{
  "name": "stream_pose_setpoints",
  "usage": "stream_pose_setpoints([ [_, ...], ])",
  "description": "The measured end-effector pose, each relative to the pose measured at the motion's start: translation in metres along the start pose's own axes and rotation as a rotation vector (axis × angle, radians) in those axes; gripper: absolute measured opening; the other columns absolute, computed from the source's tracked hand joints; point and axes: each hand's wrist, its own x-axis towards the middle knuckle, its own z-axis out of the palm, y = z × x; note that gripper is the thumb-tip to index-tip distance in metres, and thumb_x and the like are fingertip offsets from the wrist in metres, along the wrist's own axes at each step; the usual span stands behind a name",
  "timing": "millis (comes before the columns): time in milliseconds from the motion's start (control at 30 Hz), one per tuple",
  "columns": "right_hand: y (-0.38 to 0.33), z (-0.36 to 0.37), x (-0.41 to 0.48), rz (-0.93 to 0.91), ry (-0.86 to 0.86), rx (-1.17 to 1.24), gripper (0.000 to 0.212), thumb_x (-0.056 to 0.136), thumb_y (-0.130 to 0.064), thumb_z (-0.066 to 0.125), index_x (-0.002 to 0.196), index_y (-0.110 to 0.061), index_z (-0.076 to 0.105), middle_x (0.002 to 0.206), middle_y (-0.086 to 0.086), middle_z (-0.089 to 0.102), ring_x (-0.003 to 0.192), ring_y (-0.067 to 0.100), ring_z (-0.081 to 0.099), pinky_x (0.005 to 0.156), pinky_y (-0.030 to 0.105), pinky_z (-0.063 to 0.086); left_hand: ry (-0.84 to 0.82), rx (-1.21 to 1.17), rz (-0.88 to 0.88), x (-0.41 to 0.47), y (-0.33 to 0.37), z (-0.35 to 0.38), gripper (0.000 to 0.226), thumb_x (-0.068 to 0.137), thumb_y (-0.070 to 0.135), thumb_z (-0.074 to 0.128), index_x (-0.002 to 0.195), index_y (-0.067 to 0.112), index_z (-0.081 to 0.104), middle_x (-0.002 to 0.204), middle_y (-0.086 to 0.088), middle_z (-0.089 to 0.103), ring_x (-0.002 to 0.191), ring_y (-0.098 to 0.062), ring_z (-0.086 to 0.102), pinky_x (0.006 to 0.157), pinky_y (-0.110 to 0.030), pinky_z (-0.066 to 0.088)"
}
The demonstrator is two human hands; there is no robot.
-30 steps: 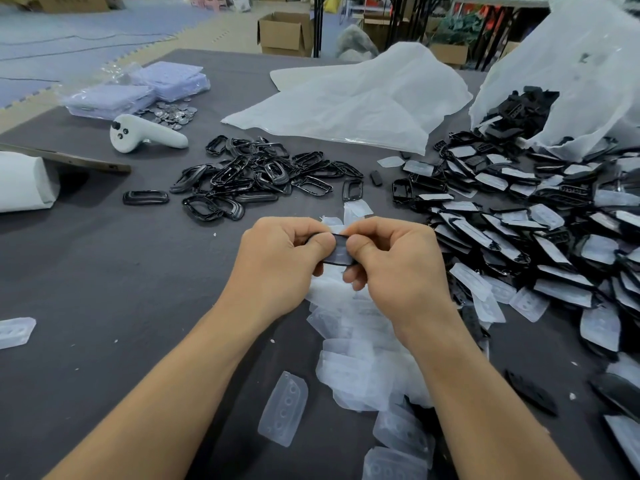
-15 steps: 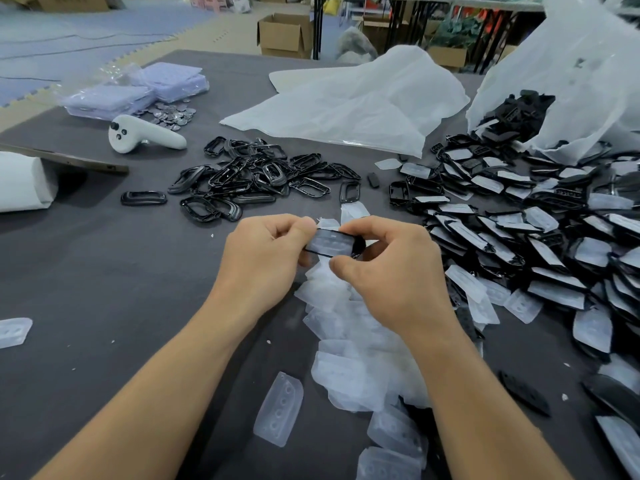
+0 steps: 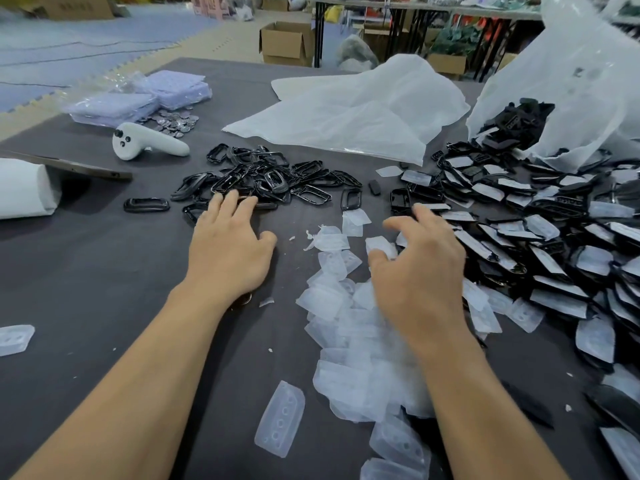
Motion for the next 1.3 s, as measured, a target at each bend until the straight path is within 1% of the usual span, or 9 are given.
stream_pose_setpoints([
  [167, -0.003, 0.008, -0.004, -0.072, -0.109, -0.011, 0.023, 0.091, -0.013, 0.068, 0.111, -0.021, 0.075, 0.153, 0.005, 0.052, 0.146, 0.020, 0.035, 0.122, 0.035, 0.018, 0.140, 0.069, 0.040, -0.004, 0.001, -0.002, 0.036, 0.097, 0.030, 0.057, 0.129, 0.019, 0.067, 0.122, -0.011, 0.072, 0.116, -0.035, 0.059, 0.111, -0.045, 0.034],
  [300, -0.001, 0.008, -0.002, -0.077, -0.115, 0.002, 0.020, 0.091, -0.012, 0.066, 0.105, -0.022, 0.076, 0.150, 0.004, 0.056, 0.144, 0.019, 0.038, 0.122, 0.034, 0.020, 0.241, -0.006, 0.046, -0.006, 0.004, -0.003, 0.003, 0.087, 0.022, 0.070, 0.090, 0.024, 0.071, 0.090, 0.000, 0.070, 0.100, -0.030, 0.057, 0.097, -0.041, 0.038],
  [500, -0.009, 0.010, 0.006, -0.024, -0.112, 0.135, 0.027, 0.090, -0.011, 0.061, 0.108, -0.025, 0.074, 0.123, -0.008, 0.061, 0.131, 0.022, 0.049, 0.112, 0.034, 0.035, 0.155, 0.014, 0.120, 0.000, 0.001, 0.005, 0.048, 0.091, 0.014, 0.058, 0.138, 0.019, 0.062, 0.143, -0.001, 0.056, 0.133, -0.030, 0.047, 0.110, -0.042, 0.035],
  [667, -0.023, 0.021, 0.046, 0.028, -0.265, -0.061, 0.045, 0.087, -0.009, 0.053, 0.130, -0.019, 0.063, 0.126, 0.011, 0.066, 0.120, 0.033, 0.056, 0.103, 0.041, 0.045, 0.197, 0.076, 0.082, -0.002, -0.003, 0.003, 0.027, 0.098, 0.023, 0.057, 0.121, 0.029, 0.071, 0.125, -0.003, 0.063, 0.115, -0.030, 0.053, 0.097, -0.042, 0.038],
  [800, -0.032, 0.031, 0.096, -0.046, -0.387, -0.247, 0.012, 0.090, -0.007, 0.051, 0.101, -0.009, 0.054, 0.120, 0.016, 0.064, 0.113, 0.039, 0.059, 0.080, 0.035, 0.041, 0.184, -0.001, 0.057, -0.004, -0.005, -0.001, 0.035, 0.097, 0.012, 0.055, 0.128, 0.024, 0.065, 0.117, -0.003, 0.068, 0.109, -0.031, 0.058, 0.093, -0.043, 0.040],
  [933, -0.032, 0.044, 0.130, -0.150, -0.497, -0.535, 0.022, 0.092, -0.009, 0.055, 0.114, -0.003, 0.060, 0.115, 0.013, 0.058, 0.116, 0.039, 0.058, 0.088, 0.041, 0.043, 0.177, -0.083, 0.106, -0.010, -0.002, -0.004, 0.041, 0.097, 0.007, 0.054, 0.133, 0.023, 0.066, 0.108, -0.003, 0.068, 0.105, -0.031, 0.060, 0.094, -0.045, 0.044],
  [1033, -0.033, 0.050, 0.136, -0.200, -0.377, -0.632, 0.011, 0.088, -0.008, 0.058, 0.088, -0.012, 0.048, 0.076, 0.002, 0.045, 0.092, 0.029, 0.053, 0.083, 0.037, 0.032, 0.149, -0.151, 0.156, -0.014, -0.001, -0.003, 0.037, 0.097, 0.009, 0.056, 0.127, 0.025, 0.070, 0.105, 0.002, 0.067, 0.103, -0.026, 0.060, 0.091, -0.040, 0.045],
  [1167, -0.036, 0.047, 0.141, -0.224, -0.243, -0.586, 0.023, 0.084, -0.003, 0.061, 0.078, -0.014, 0.043, 0.072, 0.001, 0.043, 0.084, 0.026, 0.050, 0.080, 0.033, 0.035, 0.105, -0.277, 0.049, -0.010, -0.007, -0.004, 0.030, 0.089, 0.023, 0.075, 0.117, 0.031, 0.073, 0.104, 0.012, 0.064, 0.098, -0.015, 0.060, 0.086, -0.026, 0.041],
  [1300, -0.032, 0.040, 0.136, -0.199, -0.215, -0.510, 0.022, 0.082, 0.005, 0.061, 0.076, -0.012, 0.048, 0.071, 0.006, 0.050, 0.080, 0.030, 0.057, 0.069, 0.033, 0.042, 0.036, -0.261, 0.015, -0.009, -0.012, -0.006, 0.034, 0.084, 0.034, 0.080, 0.118, 0.034, 0.073, 0.111, 0.011, 0.056, 0.110, -0.017, 0.056, 0.095, -0.033, 0.045],
])
